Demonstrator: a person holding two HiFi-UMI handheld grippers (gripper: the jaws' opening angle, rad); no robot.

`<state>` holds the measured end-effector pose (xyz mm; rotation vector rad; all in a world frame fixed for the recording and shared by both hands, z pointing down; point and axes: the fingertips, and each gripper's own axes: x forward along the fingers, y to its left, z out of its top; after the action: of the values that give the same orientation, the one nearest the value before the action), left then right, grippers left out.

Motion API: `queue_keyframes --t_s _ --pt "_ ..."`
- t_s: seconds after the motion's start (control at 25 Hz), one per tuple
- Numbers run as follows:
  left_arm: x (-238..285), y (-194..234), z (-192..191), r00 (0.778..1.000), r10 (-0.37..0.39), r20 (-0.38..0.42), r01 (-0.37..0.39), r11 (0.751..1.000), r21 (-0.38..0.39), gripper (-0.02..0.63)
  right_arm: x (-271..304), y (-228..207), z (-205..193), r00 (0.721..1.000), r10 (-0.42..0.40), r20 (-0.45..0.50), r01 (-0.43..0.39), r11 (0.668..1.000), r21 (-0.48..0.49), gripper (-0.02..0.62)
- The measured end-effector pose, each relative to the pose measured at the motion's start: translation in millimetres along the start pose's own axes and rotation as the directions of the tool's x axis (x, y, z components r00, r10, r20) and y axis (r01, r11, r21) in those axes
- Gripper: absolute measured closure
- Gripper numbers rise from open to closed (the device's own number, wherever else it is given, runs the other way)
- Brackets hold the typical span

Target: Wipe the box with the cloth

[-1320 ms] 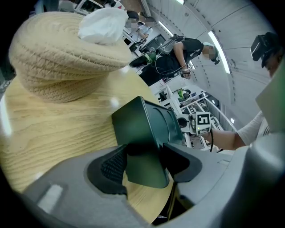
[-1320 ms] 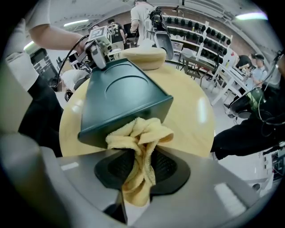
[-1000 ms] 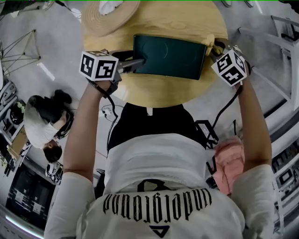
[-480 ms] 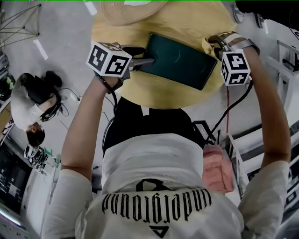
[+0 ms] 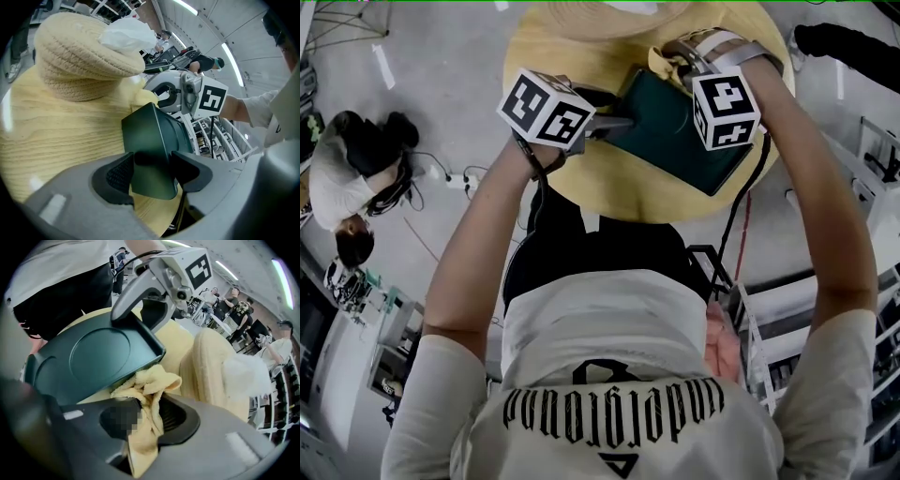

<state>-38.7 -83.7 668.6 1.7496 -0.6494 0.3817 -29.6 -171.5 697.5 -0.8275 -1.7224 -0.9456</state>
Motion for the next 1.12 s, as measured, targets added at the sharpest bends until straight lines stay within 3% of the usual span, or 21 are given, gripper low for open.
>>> queue_keyframes --t_s 0.4,0.6,0.92,1.12 --pt "0.7 -4.3 2.7 1.000 0.009 0.004 -0.009 1.000 0.006 0.333 -43.0 -2.9 10.9 0.989 -0.132 0.060 0.131 0.991 0.018 0.489" --pt "-0.4 -2.7 -1.8 1.000 -0.006 -0.021 0.006 1.000 0.007 0.331 -63.4 43.6 -11.1 0.997 -0.067 0.035 0.065 0.997 0.048 0.491" --pt "2.3 0.9 -1.2 1.000 -0.008 -0.023 0.008 1.000 0.007 0.330 -92.0 168.8 -62.2 0.993 0.113 -0.024 -0.108 0.981 0.160 0.489" --pt "0.6 0.4 -0.5 1.000 -0.010 -0.023 0.010 1.000 0.002 0.330 -83.1 194.4 -67.0 0.987 0.159 -0.027 -0.150 0.968 0.200 0.489"
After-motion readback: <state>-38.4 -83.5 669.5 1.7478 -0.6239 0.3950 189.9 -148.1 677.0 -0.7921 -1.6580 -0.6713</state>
